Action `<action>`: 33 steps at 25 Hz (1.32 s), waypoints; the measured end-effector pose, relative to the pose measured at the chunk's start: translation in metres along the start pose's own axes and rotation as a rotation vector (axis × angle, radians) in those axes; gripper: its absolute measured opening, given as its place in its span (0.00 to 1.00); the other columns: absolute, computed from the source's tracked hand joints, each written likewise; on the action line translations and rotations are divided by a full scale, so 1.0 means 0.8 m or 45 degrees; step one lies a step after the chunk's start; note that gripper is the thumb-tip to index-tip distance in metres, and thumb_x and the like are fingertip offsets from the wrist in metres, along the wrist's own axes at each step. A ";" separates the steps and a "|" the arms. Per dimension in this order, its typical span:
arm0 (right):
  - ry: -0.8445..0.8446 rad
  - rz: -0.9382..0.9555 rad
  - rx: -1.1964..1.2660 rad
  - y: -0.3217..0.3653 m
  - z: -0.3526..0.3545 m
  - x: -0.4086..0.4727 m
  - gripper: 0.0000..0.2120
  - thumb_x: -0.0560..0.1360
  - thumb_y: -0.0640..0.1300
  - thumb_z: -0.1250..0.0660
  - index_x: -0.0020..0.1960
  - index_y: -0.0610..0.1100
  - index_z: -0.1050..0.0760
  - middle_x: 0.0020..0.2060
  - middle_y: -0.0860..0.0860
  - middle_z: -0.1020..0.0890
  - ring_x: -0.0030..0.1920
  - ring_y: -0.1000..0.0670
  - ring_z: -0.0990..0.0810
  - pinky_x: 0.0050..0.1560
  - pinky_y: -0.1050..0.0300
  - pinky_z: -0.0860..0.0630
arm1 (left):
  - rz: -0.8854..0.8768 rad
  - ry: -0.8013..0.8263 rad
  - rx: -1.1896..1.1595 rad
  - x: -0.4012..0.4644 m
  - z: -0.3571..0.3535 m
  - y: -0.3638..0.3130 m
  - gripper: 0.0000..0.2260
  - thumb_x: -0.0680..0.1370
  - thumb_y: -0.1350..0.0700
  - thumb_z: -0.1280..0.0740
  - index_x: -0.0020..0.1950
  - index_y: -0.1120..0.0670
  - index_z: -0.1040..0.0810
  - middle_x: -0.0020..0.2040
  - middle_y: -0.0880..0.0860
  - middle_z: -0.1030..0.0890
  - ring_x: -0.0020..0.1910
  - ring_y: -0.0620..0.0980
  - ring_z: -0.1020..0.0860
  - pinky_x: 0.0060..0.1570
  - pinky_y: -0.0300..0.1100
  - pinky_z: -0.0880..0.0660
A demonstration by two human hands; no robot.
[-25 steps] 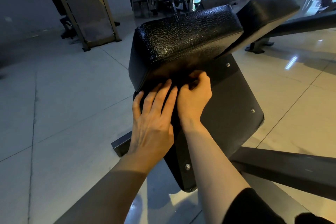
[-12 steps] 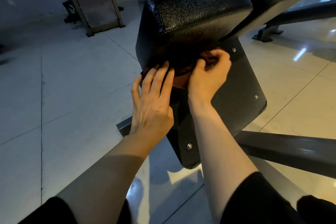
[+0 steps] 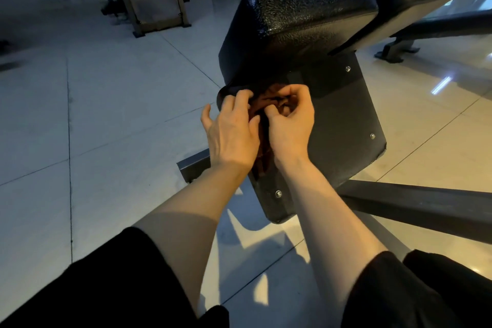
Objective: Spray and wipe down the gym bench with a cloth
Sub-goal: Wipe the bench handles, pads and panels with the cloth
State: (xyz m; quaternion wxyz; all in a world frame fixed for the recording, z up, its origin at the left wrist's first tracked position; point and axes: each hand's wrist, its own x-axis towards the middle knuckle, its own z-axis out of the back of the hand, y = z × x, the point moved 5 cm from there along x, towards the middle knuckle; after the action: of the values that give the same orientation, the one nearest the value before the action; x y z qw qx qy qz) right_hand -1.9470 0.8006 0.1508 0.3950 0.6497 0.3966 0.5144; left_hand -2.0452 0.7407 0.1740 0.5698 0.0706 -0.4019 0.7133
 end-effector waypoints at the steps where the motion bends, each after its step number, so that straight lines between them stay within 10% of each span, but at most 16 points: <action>1: 0.025 -0.021 -0.010 0.003 0.007 -0.005 0.14 0.68 0.26 0.36 0.46 0.42 0.29 0.36 0.51 0.24 0.32 0.60 0.27 0.38 0.61 0.27 | 0.008 0.037 -0.056 -0.001 0.000 0.000 0.11 0.78 0.59 0.34 0.60 0.53 0.26 0.52 0.51 0.25 0.51 0.50 0.24 0.73 0.56 0.46; 4: 0.116 -0.102 -0.065 0.014 0.024 -0.020 0.19 0.65 0.25 0.34 0.51 0.43 0.27 0.41 0.52 0.22 0.37 0.62 0.24 0.40 0.63 0.27 | -0.011 0.119 -0.218 -0.006 0.004 -0.004 0.04 0.78 0.59 0.34 0.51 0.53 0.26 0.48 0.49 0.30 0.44 0.47 0.28 0.59 0.48 0.30; 7: 0.228 -0.127 -0.193 0.018 0.024 -0.031 0.27 0.67 0.28 0.32 0.62 0.45 0.28 0.45 0.54 0.21 0.43 0.63 0.22 0.46 0.66 0.25 | 0.061 0.138 -0.304 -0.006 0.020 -0.005 0.01 0.80 0.57 0.37 0.50 0.52 0.28 0.44 0.49 0.26 0.40 0.45 0.26 0.37 0.29 0.34; 13: 0.014 -0.122 -0.347 0.031 0.036 -0.031 0.16 0.72 0.36 0.34 0.54 0.53 0.29 0.45 0.48 0.21 0.47 0.48 0.21 0.54 0.42 0.24 | 0.287 0.055 -0.416 0.004 0.049 0.017 0.07 0.79 0.63 0.40 0.49 0.51 0.33 0.34 0.48 0.28 0.33 0.45 0.29 0.30 0.34 0.38; 18: 0.210 -0.011 -0.283 0.055 0.014 -0.037 0.12 0.71 0.33 0.32 0.51 0.46 0.21 0.45 0.57 0.20 0.48 0.59 0.22 0.55 0.53 0.23 | 0.345 0.103 -0.692 0.013 0.045 0.016 0.13 0.79 0.67 0.42 0.46 0.49 0.25 0.46 0.50 0.21 0.47 0.48 0.22 0.48 0.42 0.23; 23: 0.472 0.079 -0.250 0.040 0.003 -0.043 0.33 0.67 0.40 0.24 0.70 0.49 0.32 0.62 0.55 0.24 0.62 0.59 0.26 0.61 0.65 0.28 | 0.537 0.163 -1.145 0.025 0.035 0.009 0.11 0.81 0.63 0.40 0.55 0.49 0.23 0.54 0.52 0.20 0.55 0.48 0.21 0.57 0.46 0.22; 27: 0.102 0.078 -0.298 0.035 0.015 -0.038 0.19 0.72 0.36 0.30 0.61 0.48 0.27 0.50 0.58 0.21 0.51 0.62 0.22 0.51 0.67 0.26 | 0.447 0.328 -1.049 0.023 0.013 -0.009 0.15 0.80 0.60 0.36 0.65 0.49 0.26 0.58 0.49 0.23 0.58 0.46 0.23 0.60 0.47 0.24; 33: -0.533 0.166 -0.357 0.028 0.047 -0.014 0.13 0.74 0.35 0.33 0.58 0.41 0.27 0.53 0.46 0.24 0.50 0.55 0.26 0.52 0.75 0.33 | -0.300 0.211 -0.184 0.010 -0.004 -0.036 0.17 0.78 0.61 0.35 0.67 0.53 0.27 0.70 0.53 0.33 0.70 0.51 0.36 0.65 0.46 0.33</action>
State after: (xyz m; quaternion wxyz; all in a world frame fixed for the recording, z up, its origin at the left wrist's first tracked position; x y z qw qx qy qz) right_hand -1.9092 0.7778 0.1615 0.5208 0.7052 0.1884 0.4428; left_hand -2.0221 0.7496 0.1908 0.6842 0.0170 -0.3929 0.6142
